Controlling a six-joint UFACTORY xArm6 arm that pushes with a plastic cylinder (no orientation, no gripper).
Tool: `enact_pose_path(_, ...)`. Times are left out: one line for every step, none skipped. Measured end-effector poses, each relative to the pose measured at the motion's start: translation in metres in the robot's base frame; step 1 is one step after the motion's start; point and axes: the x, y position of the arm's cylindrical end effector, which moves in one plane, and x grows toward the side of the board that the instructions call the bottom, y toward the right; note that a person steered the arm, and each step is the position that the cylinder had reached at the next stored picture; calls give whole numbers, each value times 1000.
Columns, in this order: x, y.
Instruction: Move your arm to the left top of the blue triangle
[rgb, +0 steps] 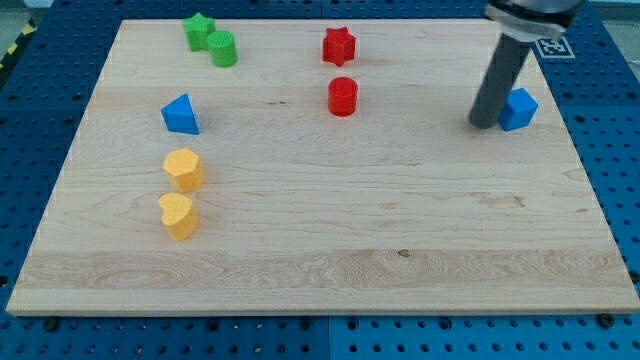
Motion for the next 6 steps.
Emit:
enact_pose_path(14,-77)
enact_pose_path(33,-168)
enact_pose_path(44,-267)
enact_pose_path(38,-350)
enact_pose_path(19,-437)
enact_pose_path(-26,-452)
